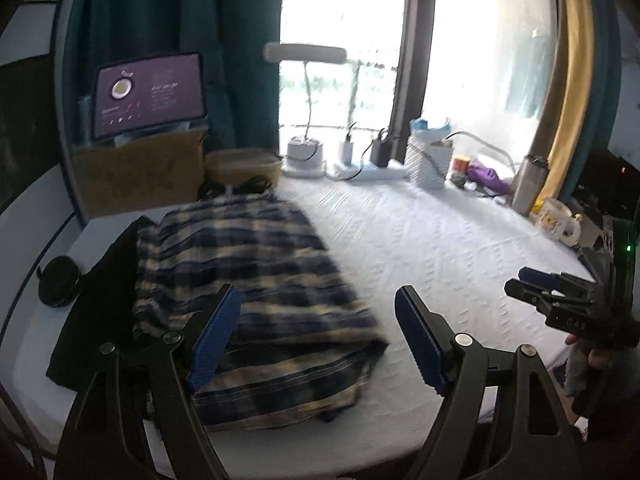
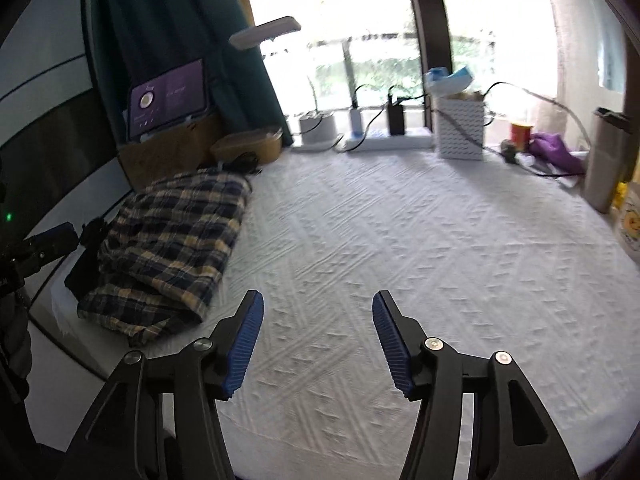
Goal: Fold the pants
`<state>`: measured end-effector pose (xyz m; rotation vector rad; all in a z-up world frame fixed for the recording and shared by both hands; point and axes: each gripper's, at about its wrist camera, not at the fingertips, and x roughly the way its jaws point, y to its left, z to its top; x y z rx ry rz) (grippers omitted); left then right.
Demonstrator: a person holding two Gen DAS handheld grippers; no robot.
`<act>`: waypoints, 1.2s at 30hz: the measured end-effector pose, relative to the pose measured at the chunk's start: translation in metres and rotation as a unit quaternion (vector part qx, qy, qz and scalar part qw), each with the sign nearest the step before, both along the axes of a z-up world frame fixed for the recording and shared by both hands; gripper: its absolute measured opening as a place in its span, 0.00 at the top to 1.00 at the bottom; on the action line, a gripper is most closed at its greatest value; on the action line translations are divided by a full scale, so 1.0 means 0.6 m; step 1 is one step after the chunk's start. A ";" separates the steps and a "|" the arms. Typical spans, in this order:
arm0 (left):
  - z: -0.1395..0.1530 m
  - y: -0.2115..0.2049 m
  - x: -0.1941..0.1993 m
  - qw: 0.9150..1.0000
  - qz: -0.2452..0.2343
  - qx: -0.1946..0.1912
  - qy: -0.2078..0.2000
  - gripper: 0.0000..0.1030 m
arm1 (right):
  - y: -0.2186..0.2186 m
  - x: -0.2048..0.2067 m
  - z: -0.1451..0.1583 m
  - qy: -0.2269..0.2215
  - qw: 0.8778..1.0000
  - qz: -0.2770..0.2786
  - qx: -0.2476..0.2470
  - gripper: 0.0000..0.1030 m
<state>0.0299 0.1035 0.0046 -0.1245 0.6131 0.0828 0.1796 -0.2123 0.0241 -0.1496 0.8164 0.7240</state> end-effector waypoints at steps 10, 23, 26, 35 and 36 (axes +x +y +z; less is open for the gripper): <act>0.054 -0.056 -0.017 0.998 -0.030 0.022 -0.051 0.18 | -0.076 -0.026 0.067 -0.063 0.997 -0.047 0.015 0.37; 0.125 -0.081 -0.075 0.988 -0.036 0.024 -0.146 0.07 | -0.121 -0.070 0.147 -0.119 0.990 -0.064 0.034 0.29; 0.140 -0.079 -0.085 0.988 -0.035 0.008 -0.153 0.05 | -0.123 -0.085 0.173 -0.133 0.988 -0.060 0.043 0.22; 0.154 -0.071 -0.106 0.984 -0.018 0.012 -0.177 0.01 | -0.121 -0.111 0.222 -0.161 0.983 -0.069 0.046 0.21; 0.154 -0.069 -0.108 0.984 -0.018 0.012 -0.178 0.01 | -0.120 -0.112 0.226 -0.163 0.983 -0.069 0.046 0.21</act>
